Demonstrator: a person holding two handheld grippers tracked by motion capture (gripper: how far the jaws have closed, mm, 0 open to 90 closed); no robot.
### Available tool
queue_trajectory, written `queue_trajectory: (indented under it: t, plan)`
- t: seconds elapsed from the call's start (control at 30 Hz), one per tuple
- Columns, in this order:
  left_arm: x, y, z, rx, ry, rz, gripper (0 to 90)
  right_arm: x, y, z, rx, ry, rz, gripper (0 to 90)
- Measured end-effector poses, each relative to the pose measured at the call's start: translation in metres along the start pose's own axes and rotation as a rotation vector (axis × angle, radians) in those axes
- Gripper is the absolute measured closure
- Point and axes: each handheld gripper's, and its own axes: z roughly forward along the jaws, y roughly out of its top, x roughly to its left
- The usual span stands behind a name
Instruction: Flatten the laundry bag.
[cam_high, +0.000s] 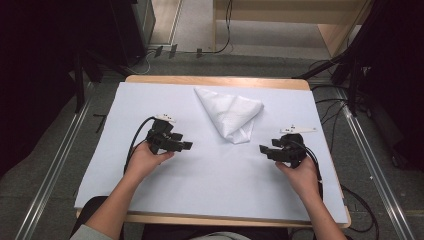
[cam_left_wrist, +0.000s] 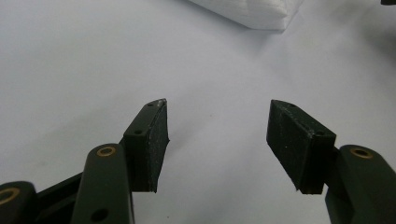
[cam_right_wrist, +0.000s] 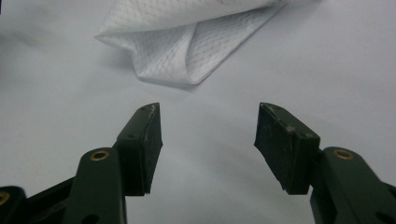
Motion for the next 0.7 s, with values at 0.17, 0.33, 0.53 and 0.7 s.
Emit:
queue_trajectory:
  t: [0.17,0.33,0.53,0.7]
  plan:
    - [-0.001,-0.001,-0.001,0.005,0.010,0.011,39.4,0.002,0.009,-0.003,-0.004,0.017,0.019,42.8]
    - [-0.001,-0.001,-0.005,-0.007,0.004,-0.005,41.4,0.007,0.021,0.000,-0.012,0.012,0.001,43.0]
    - [0.000,-0.003,-0.009,-0.013,0.010,-0.007,41.1,0.011,0.039,0.011,-0.011,0.013,-0.011,43.0]
    - [0.001,-0.005,-0.011,-0.019,0.016,-0.013,40.9,0.009,0.051,0.019,-0.016,0.018,-0.006,43.0]
